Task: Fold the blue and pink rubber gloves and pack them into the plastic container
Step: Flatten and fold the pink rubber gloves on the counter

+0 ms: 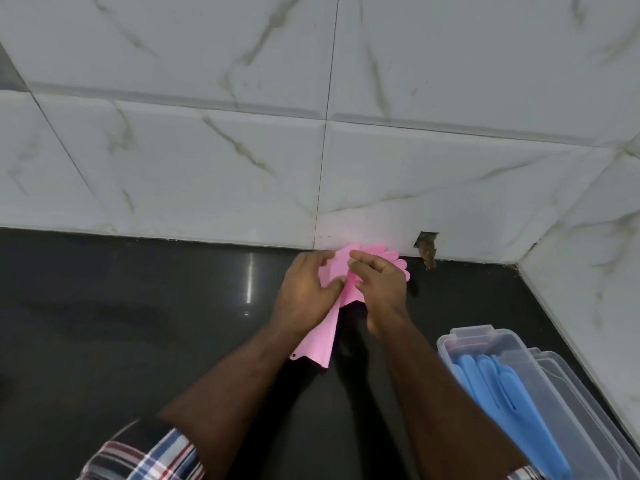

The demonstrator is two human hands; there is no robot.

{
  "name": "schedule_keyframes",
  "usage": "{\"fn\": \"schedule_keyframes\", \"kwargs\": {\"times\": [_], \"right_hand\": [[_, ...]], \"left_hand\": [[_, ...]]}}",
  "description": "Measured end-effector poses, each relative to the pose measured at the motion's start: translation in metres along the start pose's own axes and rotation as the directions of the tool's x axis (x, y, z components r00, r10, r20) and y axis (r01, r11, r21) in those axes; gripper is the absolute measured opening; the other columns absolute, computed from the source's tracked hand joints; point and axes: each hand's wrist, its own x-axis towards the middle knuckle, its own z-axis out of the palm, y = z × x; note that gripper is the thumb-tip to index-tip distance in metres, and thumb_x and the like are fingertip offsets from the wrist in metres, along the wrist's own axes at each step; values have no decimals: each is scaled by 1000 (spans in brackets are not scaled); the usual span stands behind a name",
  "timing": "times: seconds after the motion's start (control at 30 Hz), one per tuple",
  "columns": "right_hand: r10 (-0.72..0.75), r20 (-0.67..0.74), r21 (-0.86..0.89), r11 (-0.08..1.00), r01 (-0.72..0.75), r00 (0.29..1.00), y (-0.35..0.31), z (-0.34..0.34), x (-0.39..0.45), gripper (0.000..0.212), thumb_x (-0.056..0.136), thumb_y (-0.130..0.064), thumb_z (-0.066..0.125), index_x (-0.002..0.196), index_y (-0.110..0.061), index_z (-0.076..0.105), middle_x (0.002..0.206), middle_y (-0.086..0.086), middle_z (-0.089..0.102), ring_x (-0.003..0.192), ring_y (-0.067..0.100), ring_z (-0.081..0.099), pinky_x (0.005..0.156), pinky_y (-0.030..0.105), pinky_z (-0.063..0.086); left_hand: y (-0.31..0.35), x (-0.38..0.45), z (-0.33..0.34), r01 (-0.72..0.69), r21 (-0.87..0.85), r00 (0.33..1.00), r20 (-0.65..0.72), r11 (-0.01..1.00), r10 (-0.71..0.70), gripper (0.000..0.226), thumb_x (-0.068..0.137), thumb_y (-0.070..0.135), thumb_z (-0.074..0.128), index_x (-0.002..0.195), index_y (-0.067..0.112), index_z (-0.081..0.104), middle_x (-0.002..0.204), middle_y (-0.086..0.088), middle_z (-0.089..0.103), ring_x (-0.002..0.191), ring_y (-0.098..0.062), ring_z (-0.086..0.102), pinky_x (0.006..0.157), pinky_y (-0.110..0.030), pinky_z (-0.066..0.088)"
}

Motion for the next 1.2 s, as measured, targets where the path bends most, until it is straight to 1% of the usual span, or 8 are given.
{"fn": "schedule_keyframes", "kwargs": {"times": [0.23,0.4,0.5,0.67,0.77,0.93,1.07,1.2], "right_hand": [[-170,150,24,985,168,974,-42,-6,-51,15,90,-2,64,94,-11,75,84,-8,76,78,-2,70,67,11,52],[-194,212,32,981,192,958,-51,-27,-82,21,89,-6,68,109,-10,72,100,0,77,93,9,72,79,21,55],[-216,253,-220,936,274,943,-44,-40,-102,33,82,-16,77,115,-17,69,104,-11,74,94,4,68,81,20,53],[-83,339,-739,593,320,937,-25,-64,-123,38,85,-24,72,122,-23,61,114,-6,65,94,9,58,82,25,45],[-285,300,-817,416,399,910,-28,-74,-120,22,90,-15,64,110,-20,71,102,-2,70,84,11,58,81,27,48],[-601,429,-785,121,608,674,-32,-67,-119,24,75,0,67,89,-17,76,90,4,74,81,28,64,71,41,53],[-231,536,-839,-42,542,812,-13,-69,-138,26,86,-10,63,106,-26,68,112,1,65,104,21,57,92,34,45],[217,387,-910,-63,409,896,8,-79,-153,38,89,-11,61,124,-26,57,125,3,57,111,19,54,102,36,46]], "left_hand": [[52,-10,-31,31,-71,999,-2,997,-32,21,88,31,68,104,19,62,89,10,64,78,-4,59,63,-13,39],[71,-28,-45,95,-157,995,-1,983,-97,8,87,25,62,84,20,66,76,4,71,75,-18,69,71,-32,57],[80,-40,-47,223,-371,973,29,901,-229,11,85,13,56,80,12,65,80,-7,72,73,-28,73,71,-44,63],[82,-59,-46,356,-621,913,73,698,-401,19,91,0,48,99,14,58,85,-11,64,61,-22,61,60,-35,58],[74,-71,-52,410,-670,886,131,619,-445,26,93,-5,41,94,17,54,80,-10,62,58,-18,58,62,-35,58],[45,-100,-53,423,-695,861,108,581,-498,34,85,-4,43,115,10,53,81,-15,65,53,-17,58,52,-30,52],[11,-157,-43,505,-535,807,13,678,-591,36,85,7,55,118,19,47,86,-9,67,59,-17,59,52,-30,49],[-22,-192,-41,468,-387,815,-160,795,-557,52,80,16,68,121,25,37,93,-7,60,77,-23,61,77,-45,54]]}}
